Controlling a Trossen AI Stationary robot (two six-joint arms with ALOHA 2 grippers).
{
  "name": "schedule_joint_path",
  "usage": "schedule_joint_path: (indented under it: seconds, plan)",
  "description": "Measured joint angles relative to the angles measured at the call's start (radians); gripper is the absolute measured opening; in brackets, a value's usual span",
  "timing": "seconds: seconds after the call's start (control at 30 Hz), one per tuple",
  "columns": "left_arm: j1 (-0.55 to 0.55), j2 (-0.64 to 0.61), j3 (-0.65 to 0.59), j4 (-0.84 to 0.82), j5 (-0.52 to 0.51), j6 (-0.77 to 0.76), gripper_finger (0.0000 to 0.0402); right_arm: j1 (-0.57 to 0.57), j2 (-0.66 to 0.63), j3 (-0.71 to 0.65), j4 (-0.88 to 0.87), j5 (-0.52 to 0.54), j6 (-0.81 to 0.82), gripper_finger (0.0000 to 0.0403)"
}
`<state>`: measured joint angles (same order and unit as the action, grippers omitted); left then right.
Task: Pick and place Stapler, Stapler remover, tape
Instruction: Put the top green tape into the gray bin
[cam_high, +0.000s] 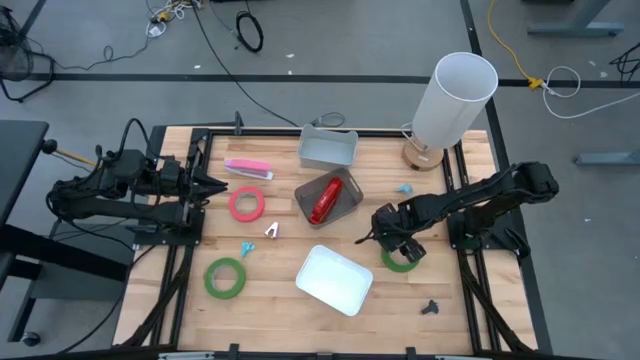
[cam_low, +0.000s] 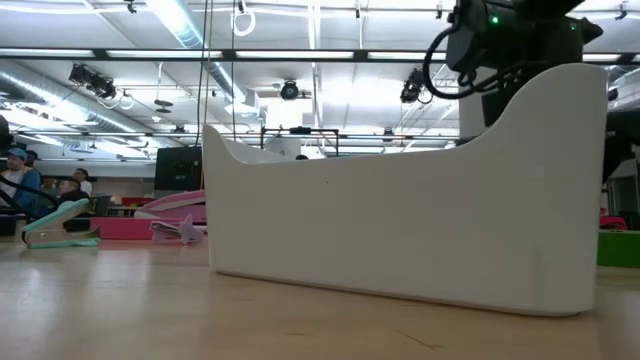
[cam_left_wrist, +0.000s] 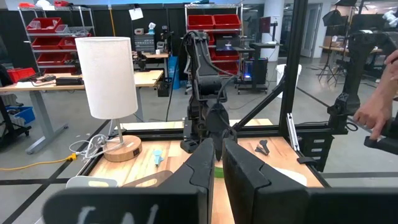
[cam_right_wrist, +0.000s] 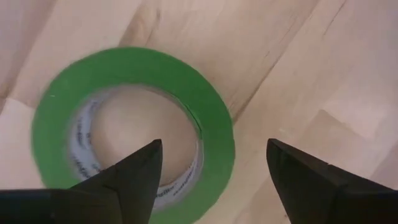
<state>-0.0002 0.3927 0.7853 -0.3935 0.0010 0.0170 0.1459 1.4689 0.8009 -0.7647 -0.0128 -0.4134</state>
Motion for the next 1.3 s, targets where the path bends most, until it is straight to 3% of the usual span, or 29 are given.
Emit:
schedule_joint_path:
  seconds: [0.17,0.53,0.97,1.3]
  plan:
    - [0.0,0.0,0.0,0.0,0.0,0.0,0.0034,0.0,0.0,-0.036,0.023,0.048,0.014,0.0288]
    - [0.0,0.0,0.0,0.0,0.0,0.0,0.0034,-0.01,0.0,-0.084,0.047,0.021,0.013,0.0284]
    - [0.0,0.0,0.0,0.0,0.0,0.0,0.0034,-0.051,0.0,-0.084,0.057,-0.007,0.012,0.0196]
    - [0.0,0.0,0.0,0.0,0.0,0.0,0.0034,-0.061,0.0,-0.084,0.064,-0.074,0.013,0.0152]
